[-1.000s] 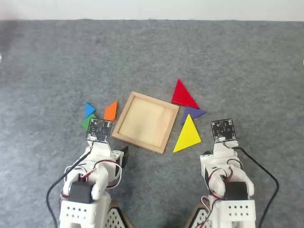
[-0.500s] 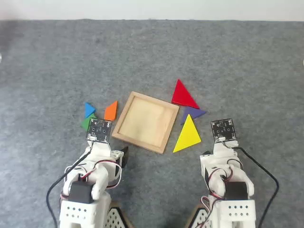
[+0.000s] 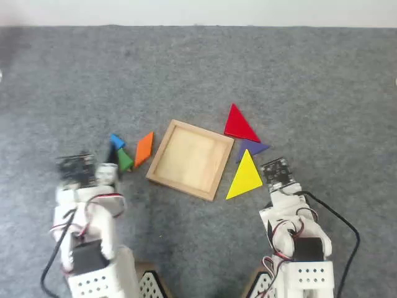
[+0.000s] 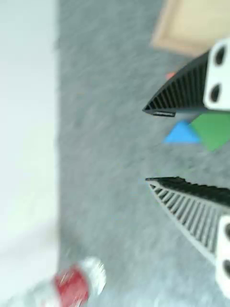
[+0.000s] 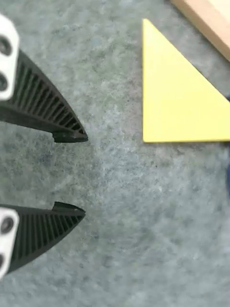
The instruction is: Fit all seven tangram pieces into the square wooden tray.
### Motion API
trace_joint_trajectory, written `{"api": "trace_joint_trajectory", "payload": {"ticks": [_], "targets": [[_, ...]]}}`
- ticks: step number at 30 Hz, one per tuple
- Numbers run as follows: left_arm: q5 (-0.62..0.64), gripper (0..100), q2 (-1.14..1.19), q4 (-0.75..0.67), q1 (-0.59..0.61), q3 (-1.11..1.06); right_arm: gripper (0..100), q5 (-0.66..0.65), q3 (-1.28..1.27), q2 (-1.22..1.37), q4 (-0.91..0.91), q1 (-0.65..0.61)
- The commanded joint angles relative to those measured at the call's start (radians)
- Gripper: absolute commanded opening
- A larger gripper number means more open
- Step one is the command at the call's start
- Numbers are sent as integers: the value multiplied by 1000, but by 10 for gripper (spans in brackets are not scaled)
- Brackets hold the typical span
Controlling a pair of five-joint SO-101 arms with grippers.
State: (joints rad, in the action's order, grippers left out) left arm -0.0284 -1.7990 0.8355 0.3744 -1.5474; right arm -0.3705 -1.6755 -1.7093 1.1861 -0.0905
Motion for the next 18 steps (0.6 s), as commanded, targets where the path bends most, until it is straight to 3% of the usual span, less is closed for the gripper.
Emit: {"api": "trace_joint_trajectory", "payload": {"ticks": [1,6,12,15,18], "targets": [[29,203,2,18,83,171,210,-147,-12,-18,31,7],[12,203,245,183,12,429,210,-173,-12,-18,35,8],[-37,206,988,459,-83,814,210,-176,-12,-18,27,10],[2,208,1303,457,-86,903,210,-195,0,-19,-53,10],[32,231,1410,377,-68,911,210,-229,127,-7,-88,28]]}}
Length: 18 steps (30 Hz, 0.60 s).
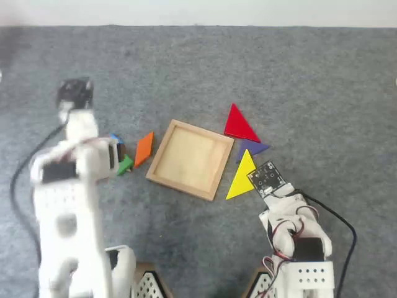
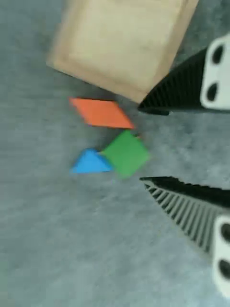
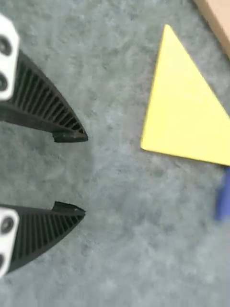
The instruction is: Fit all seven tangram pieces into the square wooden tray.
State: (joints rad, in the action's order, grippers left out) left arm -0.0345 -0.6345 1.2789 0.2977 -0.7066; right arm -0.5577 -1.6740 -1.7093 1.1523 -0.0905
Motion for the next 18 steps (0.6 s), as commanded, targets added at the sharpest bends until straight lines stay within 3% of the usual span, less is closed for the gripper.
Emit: {"api": "trace_joint_trajectory", "payload": {"ticks": [1,5,11,14,18], "targets": [[40,235,247,-80,11,59,210,-12,196,2,-48,44],[80,239,206,-161,-26,-42,209,137,483,174,-41,44],[126,239,115,-209,-35,-105,209,480,838,845,-47,-162],[118,239,106,-222,-32,-140,209,512,984,1185,-45,-260],[117,239,109,-275,2,-163,209,631,1080,1466,-77,-272]]}}
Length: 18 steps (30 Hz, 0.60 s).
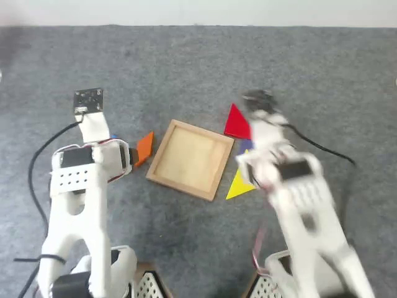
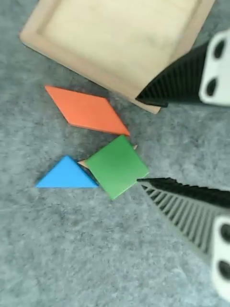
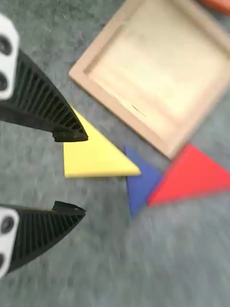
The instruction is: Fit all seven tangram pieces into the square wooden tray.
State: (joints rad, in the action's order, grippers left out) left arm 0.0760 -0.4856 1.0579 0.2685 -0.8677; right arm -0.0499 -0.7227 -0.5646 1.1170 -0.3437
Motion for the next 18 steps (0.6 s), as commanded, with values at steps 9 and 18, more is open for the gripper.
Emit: {"api": "trace_joint_trajectory", "payload": {"ticks": [9,18], "targets": [[8,239,-38,-118,54,-27,209,417,61,282,-77,64],[8,239,-38,-143,51,-47,212,575,-40,274,-219,-56]]}}
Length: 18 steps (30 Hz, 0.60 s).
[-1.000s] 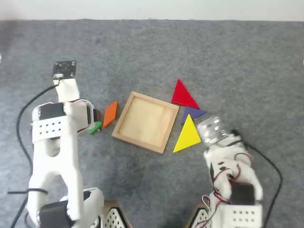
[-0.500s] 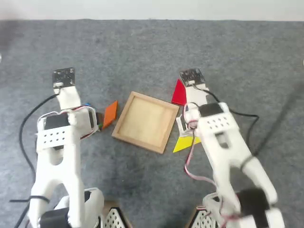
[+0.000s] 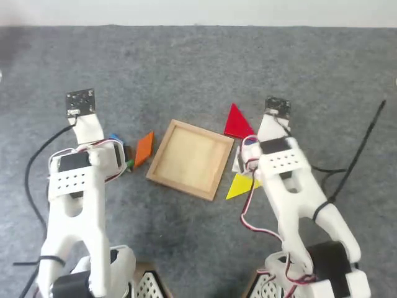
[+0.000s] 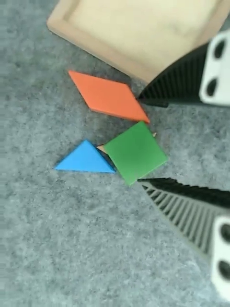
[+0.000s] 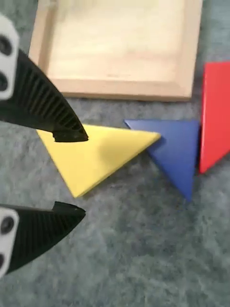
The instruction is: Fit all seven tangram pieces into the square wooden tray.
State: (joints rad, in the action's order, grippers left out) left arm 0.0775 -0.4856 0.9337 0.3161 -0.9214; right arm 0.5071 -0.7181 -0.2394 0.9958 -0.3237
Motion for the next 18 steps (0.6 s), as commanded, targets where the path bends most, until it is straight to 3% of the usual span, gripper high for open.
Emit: {"api": "trace_joint_trajectory", "payload": {"ticks": [1,7,18], "targets": [[6,239,-38,-18,3,7,212,18,-66,-51,-136,-101],[5,239,-38,-15,6,2,210,18,-92,-51,-216,-81],[5,239,-38,-18,6,2,213,-69,-121,-50,-137,4]]}}
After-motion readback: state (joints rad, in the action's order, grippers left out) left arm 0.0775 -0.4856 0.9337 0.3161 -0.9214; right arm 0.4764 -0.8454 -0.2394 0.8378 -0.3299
